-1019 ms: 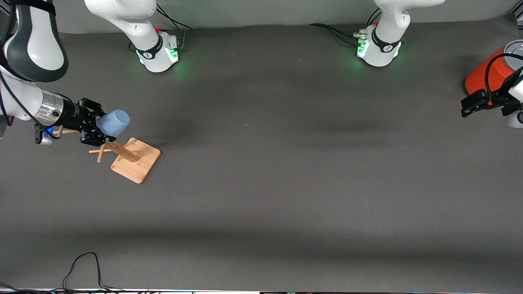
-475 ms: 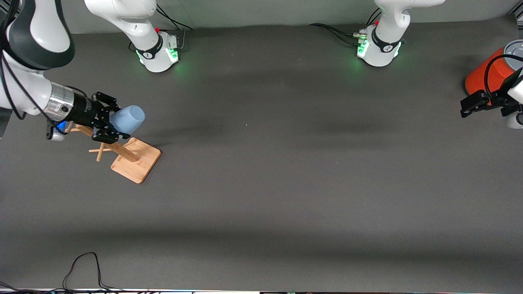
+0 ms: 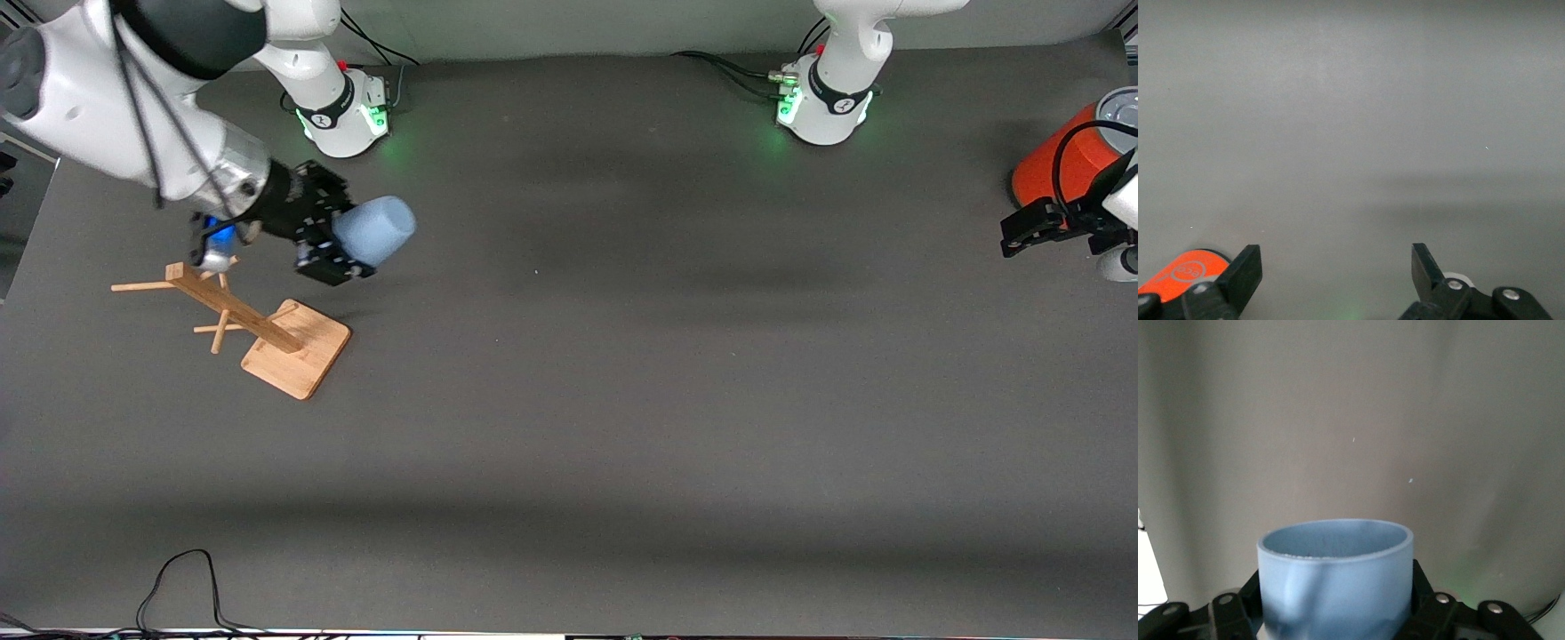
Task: Rotate and upright cup with both arms
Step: 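Pull the cup off the peg with the right gripper, then lower the cup onto its side on the table, open the right gripper, then withdraw the right gripper while the left gripper reaches the cup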
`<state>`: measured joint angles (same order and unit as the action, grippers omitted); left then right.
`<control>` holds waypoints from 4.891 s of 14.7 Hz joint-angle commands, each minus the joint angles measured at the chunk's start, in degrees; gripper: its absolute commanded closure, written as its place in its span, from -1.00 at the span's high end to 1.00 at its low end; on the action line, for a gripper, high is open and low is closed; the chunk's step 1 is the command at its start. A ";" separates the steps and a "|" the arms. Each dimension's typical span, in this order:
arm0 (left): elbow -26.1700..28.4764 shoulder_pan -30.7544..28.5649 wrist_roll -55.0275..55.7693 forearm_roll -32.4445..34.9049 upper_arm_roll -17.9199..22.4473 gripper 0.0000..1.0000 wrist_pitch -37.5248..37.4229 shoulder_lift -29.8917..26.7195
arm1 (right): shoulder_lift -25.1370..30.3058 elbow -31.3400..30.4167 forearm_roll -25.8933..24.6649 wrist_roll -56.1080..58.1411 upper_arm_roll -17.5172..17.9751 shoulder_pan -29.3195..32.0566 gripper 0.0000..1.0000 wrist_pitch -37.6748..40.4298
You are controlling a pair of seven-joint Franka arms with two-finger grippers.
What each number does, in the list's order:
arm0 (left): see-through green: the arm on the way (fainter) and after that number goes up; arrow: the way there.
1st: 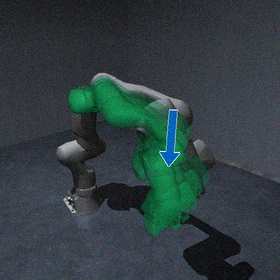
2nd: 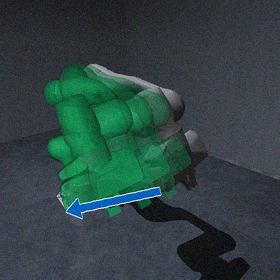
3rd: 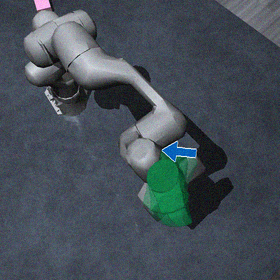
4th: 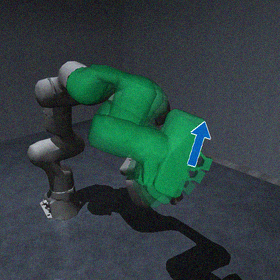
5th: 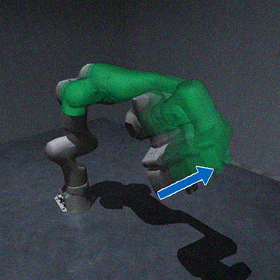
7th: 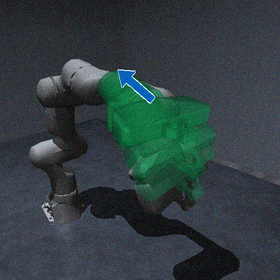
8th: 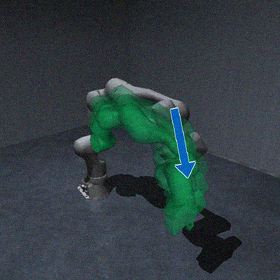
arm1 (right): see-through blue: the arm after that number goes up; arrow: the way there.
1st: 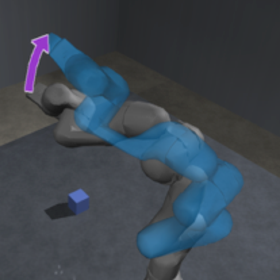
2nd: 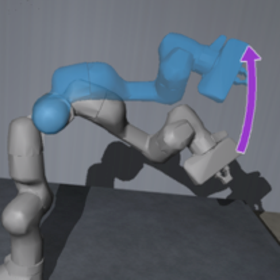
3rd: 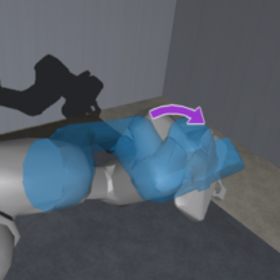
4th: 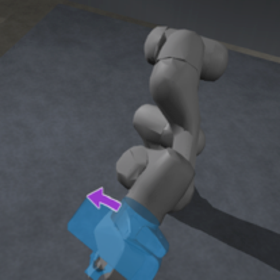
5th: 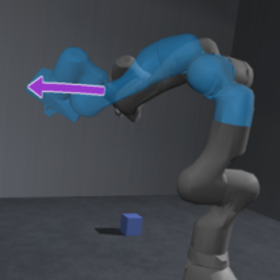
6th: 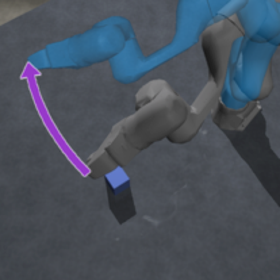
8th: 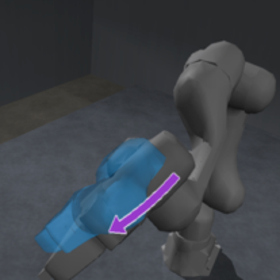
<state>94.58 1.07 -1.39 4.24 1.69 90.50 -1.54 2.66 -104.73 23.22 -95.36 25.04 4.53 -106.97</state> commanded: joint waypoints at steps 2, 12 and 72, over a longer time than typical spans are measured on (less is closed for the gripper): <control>-1.32 0.34 -0.80 0.15 0.24 1.00 -0.85 0.75 | -8.53 8.13 -8.17 -13.06 9.30 -0.40 0.41 -4.29; -1.41 0.16 -0.98 0.42 0.24 1.00 -0.32 1.54 | -29.54 11.30 -36.02 -36.26 13.19 -18.84 0.41 -11.94; -36.57 43.93 66.19 16.76 -13.47 0.98 9.79 58.49 | 2.26 -1.71 -18.83 91.58 -29.26 -10.86 1.00 2.10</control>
<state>62.90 43.27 66.05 18.80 -12.56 103.10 53.13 2.94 -104.81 3.14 -8.01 -3.94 -5.73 -105.19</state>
